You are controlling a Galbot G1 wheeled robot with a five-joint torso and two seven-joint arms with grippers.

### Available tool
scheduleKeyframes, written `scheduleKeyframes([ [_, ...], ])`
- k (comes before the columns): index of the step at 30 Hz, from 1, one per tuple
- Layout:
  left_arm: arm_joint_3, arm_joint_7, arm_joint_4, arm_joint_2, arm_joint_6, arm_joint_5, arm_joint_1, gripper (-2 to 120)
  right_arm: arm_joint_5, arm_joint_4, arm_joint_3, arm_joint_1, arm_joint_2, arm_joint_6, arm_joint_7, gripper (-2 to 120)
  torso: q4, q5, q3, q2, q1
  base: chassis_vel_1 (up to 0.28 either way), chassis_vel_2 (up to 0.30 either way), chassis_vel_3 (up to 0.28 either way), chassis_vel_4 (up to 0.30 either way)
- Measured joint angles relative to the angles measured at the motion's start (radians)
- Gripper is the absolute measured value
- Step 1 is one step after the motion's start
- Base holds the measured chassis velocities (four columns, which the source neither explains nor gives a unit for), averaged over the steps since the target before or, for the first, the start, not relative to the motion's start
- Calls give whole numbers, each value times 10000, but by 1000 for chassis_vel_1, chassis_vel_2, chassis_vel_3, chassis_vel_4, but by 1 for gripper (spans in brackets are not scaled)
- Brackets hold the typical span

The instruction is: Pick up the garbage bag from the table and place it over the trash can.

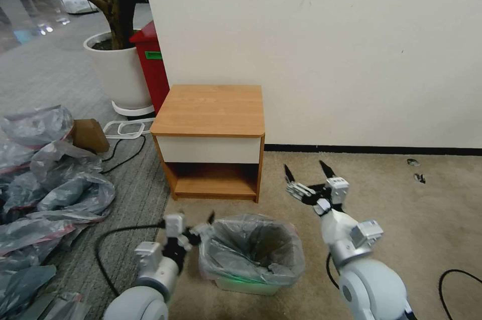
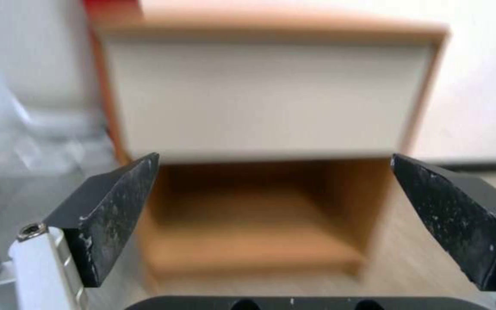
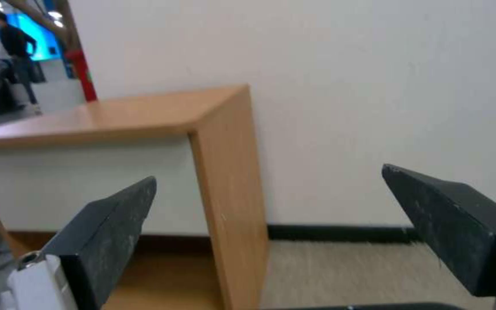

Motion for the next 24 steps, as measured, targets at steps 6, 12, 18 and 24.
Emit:
scheduleKeyframes([
  [6, -755, 964, 518, 223, -4765, 1983, 251, 100, -542, 69, 662, -1051, 192, 253, 84, 100, -3, -1, 0, 0, 1, 0, 0, 0, 0],
  [12, -1716, 985, 1524, 172, -7233, 2553, 675, 100, -1016, -763, 1016, -2123, 658, 1888, 127, 100, -1, -2, 0, 0, 0, 0, 0, 0, 0],
  [18, -1746, 970, 1510, 79, -7221, 2494, 671, 100, -1121, -940, 1076, -2127, 824, 2102, 95, 100, -1, 0, 0, 0, 0, 0, 0, 0, 0],
  [24, -1745, 972, 1502, 76, -7169, 2474, 664, 100, -1121, -940, 1076, -2117, 826, 2101, 84, 100, -1, 0, 0, 0, 0, 0, 0, 0, 0],
])
